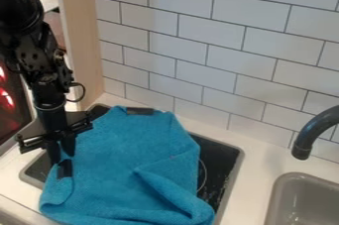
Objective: Folding a piece of cloth from left to wright
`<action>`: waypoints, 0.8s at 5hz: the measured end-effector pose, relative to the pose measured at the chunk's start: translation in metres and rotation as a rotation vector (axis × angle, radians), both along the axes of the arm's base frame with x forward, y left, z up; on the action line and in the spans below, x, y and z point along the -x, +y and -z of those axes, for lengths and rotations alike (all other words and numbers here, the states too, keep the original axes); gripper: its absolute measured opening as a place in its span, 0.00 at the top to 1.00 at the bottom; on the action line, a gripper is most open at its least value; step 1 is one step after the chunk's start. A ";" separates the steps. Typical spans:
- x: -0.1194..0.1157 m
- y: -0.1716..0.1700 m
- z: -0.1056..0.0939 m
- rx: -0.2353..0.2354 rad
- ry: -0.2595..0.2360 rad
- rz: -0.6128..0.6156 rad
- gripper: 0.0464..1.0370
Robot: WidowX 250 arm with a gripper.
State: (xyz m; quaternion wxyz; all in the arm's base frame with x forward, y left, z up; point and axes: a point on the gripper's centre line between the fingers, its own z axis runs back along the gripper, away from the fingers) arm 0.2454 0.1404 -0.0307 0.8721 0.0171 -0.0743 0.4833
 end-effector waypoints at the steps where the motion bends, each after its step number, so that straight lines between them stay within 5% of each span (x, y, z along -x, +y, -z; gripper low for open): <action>1: 0.003 -0.002 -0.007 0.006 0.006 0.000 0.98; 2: 0.006 -0.008 -0.011 0.043 0.020 0.003 0.99; 4: -0.009 -0.035 -0.046 0.148 -0.040 0.052 0.99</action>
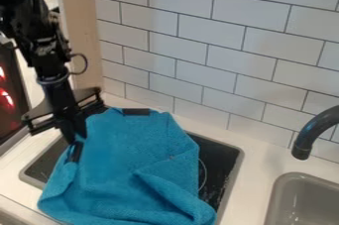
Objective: Folding a piece of cloth from left to wright
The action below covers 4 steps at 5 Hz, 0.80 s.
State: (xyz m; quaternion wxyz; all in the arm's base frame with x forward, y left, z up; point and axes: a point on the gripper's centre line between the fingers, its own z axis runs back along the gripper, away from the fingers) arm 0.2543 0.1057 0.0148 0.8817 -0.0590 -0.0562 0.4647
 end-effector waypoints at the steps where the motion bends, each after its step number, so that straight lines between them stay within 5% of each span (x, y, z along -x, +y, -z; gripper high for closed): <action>1: -0.012 -0.032 -0.018 0.043 -0.028 0.101 0.99; 3: -0.038 -0.098 -0.030 0.040 -0.062 0.297 0.99; 4: -0.049 -0.125 -0.017 0.032 -0.039 0.376 0.99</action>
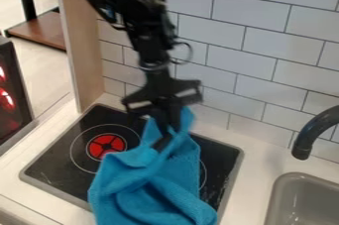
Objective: Folding a piece of cloth from left to wright
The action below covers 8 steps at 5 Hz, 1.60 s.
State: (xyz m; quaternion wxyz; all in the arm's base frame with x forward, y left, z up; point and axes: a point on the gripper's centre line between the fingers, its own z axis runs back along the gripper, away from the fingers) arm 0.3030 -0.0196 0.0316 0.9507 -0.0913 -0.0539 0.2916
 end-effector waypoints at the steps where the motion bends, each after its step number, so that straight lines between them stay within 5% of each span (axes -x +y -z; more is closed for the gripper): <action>1: -0.006 -0.015 0.016 -0.025 0.015 0.050 0.99; 2: -0.008 -0.026 0.043 -0.063 0.029 0.097 0.99; 4: -0.008 -0.028 0.057 -0.077 0.040 0.102 0.97; 5: -0.007 -0.027 0.057 -0.081 0.046 0.094 0.81; 7: -0.005 -0.027 0.055 -0.080 0.054 0.112 0.34; 8: -0.002 -0.026 0.038 -0.083 0.031 0.115 0.08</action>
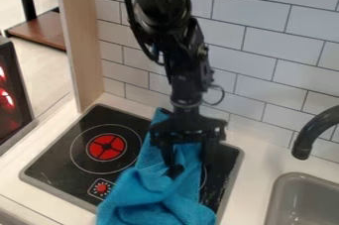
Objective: Folding a piece of cloth from left to wright
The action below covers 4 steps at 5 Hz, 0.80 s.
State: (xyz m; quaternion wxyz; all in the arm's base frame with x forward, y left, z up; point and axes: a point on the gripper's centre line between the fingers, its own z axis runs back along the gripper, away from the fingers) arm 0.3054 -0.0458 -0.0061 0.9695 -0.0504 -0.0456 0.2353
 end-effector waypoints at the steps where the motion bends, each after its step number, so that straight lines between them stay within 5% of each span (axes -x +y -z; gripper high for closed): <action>1: 0.004 0.006 -0.015 -0.040 -0.004 -0.010 0.03; 2: 0.010 0.005 -0.030 -0.026 -0.004 0.001 0.03; 4: 0.025 0.001 -0.084 0.042 -0.128 0.033 0.04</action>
